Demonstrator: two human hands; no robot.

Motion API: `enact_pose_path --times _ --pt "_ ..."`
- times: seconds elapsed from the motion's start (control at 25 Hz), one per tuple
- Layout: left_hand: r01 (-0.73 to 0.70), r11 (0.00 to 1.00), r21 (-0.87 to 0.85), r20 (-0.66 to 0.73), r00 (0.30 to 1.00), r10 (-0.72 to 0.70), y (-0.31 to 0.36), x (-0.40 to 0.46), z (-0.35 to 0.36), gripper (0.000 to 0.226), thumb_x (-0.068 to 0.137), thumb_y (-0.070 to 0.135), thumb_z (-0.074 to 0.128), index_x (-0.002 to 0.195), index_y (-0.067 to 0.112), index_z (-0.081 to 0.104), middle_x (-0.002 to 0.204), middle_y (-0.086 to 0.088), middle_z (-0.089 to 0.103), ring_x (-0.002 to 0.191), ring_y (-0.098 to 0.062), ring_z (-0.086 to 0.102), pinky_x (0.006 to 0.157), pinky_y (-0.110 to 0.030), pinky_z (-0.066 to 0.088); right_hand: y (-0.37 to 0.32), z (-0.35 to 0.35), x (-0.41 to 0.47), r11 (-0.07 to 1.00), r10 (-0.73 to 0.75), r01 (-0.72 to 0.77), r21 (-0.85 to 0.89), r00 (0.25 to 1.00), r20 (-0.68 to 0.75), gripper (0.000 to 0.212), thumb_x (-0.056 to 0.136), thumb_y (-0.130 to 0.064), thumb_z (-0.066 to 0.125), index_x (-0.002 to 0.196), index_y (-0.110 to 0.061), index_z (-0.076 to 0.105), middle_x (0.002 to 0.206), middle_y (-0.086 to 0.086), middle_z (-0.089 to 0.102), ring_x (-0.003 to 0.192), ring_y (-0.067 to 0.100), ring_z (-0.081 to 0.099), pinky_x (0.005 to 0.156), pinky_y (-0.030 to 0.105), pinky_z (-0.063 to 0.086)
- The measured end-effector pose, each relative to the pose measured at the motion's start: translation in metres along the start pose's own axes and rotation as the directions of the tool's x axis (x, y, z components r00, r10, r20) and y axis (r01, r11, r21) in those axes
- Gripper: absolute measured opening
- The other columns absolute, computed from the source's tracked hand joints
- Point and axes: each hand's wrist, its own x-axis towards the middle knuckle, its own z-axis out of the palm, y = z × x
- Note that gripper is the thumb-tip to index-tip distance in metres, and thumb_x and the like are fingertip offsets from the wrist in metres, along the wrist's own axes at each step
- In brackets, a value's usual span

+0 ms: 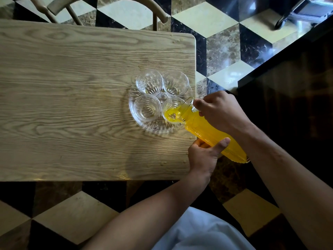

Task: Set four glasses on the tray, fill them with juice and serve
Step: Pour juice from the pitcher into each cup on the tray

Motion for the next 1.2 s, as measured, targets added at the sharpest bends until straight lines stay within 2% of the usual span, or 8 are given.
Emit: enact_pose_path --times 0.24,0.44,0.68,0.8,1.2 --pt "-0.008 1.0 0.022 -0.007 1.0 0.008 0.004 -0.002 0.003 0.049 0.072 0.017 0.095 0.108 -0.005 0.071 0.072 0.011 0.07 0.056 0.007 0.06 0.057 -0.01 0.048 -0.002 -0.005 0.0 0.999 -0.013 0.013 -0.034 1.0 -0.004 0.053 0.102 -0.036 0.053 0.087 0.012 0.071 0.088 0.028 0.073 0.085 0.044 0.068 0.075 0.049 0.057" --pt "0.005 1.0 0.026 0.007 1.0 -0.005 0.005 -0.006 0.006 0.048 0.073 0.018 0.095 0.11 -0.002 0.073 0.081 0.007 0.076 0.063 0.004 0.066 0.06 -0.011 0.05 -0.003 -0.009 -0.002 0.998 -0.029 0.029 -0.06 1.0 0.003 0.054 0.102 -0.035 0.052 0.086 0.013 0.071 0.087 0.029 0.073 0.084 0.045 0.068 0.076 0.051 0.057" --pt "0.02 0.999 0.026 0.014 1.0 -0.02 0.004 -0.01 0.008 0.047 0.074 0.02 0.094 0.11 -0.002 0.073 0.079 0.008 0.075 0.063 0.005 0.065 0.06 -0.01 0.05 -0.005 -0.01 -0.004 0.996 -0.023 0.025 -0.084 0.999 0.026 0.051 0.103 -0.034 0.051 0.088 0.01 0.072 0.089 0.026 0.073 0.085 0.042 0.068 0.077 0.048 0.057" --pt "0.023 0.999 0.028 0.007 1.0 -0.023 0.006 -0.014 0.009 0.048 0.073 0.023 0.095 0.11 0.002 0.075 0.089 0.002 0.079 0.07 0.0 0.068 0.063 -0.011 0.051 -0.005 -0.01 -0.003 0.995 -0.012 0.014 -0.095 1.0 0.022 0.052 0.102 -0.034 0.051 0.085 0.01 0.072 0.087 0.025 0.073 0.082 0.041 0.068 0.074 0.046 0.057" --pt "0.034 0.999 0.042 -0.015 0.999 -0.034 0.0 -0.014 0.011 0.048 0.073 0.026 0.096 0.108 0.002 0.075 0.09 0.0 0.079 0.067 0.002 0.067 0.062 -0.012 0.051 -0.005 -0.011 -0.004 0.998 0.007 -0.007 -0.063 1.0 0.005 0.053 0.101 -0.037 0.053 0.081 0.008 0.072 0.082 0.025 0.072 0.078 0.039 0.067 0.069 0.044 0.053"
